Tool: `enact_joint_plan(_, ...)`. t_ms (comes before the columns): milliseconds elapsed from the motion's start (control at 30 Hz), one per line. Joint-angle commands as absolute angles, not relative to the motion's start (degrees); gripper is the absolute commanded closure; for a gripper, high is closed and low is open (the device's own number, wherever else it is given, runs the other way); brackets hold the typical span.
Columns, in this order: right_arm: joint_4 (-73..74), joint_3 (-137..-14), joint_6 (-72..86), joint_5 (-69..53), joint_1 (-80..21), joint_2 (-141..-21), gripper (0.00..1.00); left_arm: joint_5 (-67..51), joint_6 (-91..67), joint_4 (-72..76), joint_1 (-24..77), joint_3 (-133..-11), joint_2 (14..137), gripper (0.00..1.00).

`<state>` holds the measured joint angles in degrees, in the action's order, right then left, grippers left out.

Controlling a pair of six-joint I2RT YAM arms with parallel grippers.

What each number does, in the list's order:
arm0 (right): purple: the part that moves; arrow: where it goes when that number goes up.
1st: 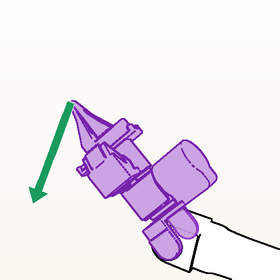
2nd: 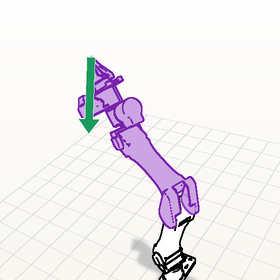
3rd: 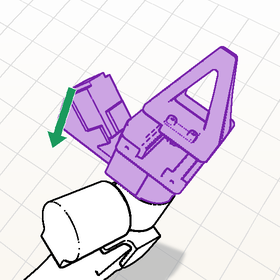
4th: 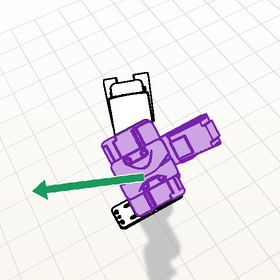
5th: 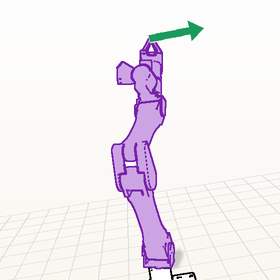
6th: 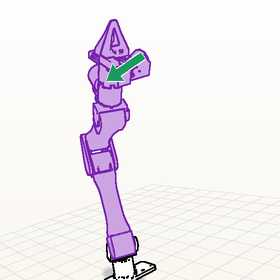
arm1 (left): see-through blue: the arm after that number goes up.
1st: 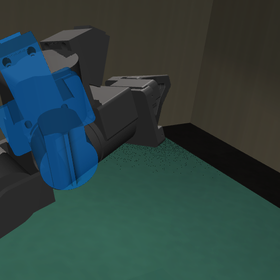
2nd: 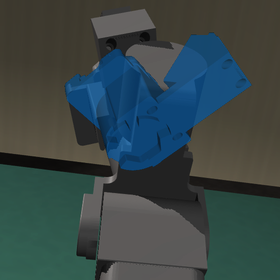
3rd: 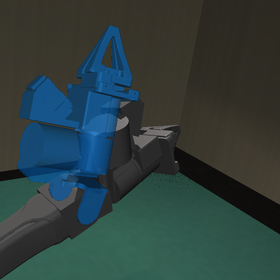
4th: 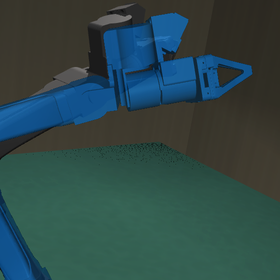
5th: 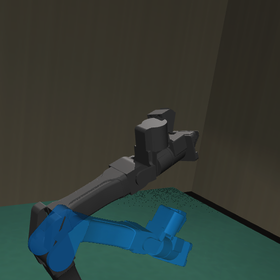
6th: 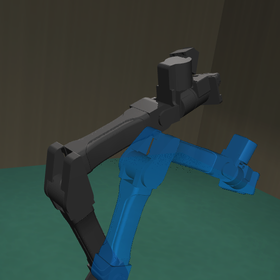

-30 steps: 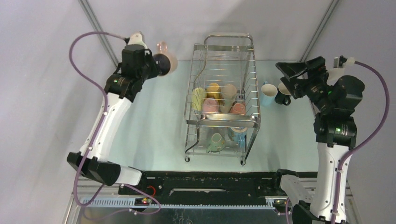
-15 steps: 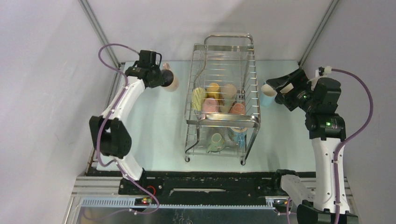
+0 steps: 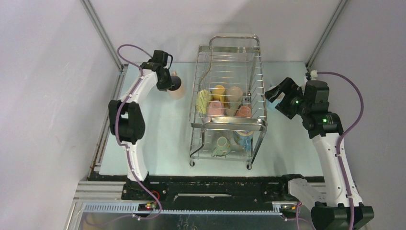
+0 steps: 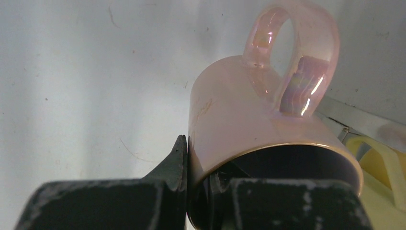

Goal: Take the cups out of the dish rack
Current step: Place the cup at the center of the board.

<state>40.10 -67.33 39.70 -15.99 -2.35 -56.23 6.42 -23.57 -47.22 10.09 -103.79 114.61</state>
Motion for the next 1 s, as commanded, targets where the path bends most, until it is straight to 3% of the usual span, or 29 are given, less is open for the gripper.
enact_joint_plan(0,39.0,-65.5,37.6,-16.3,-2.6,-56.9,0.0,6.0,-22.2,-45.9,9.9,-111.2,116.2,0.98)
enact_joint_plan(533,36.2,-61.2,35.6,-18.6,-2.8,-57.7,0.0,6.5,-22.7,-46.8,10.0,-113.5,122.1,0.9)
enact_joint_plan(967,36.1,-60.1,35.2,-18.6,-3.1,-58.1,0.0,7.0,-22.4,-46.2,10.0,-113.6,121.7,0.58)
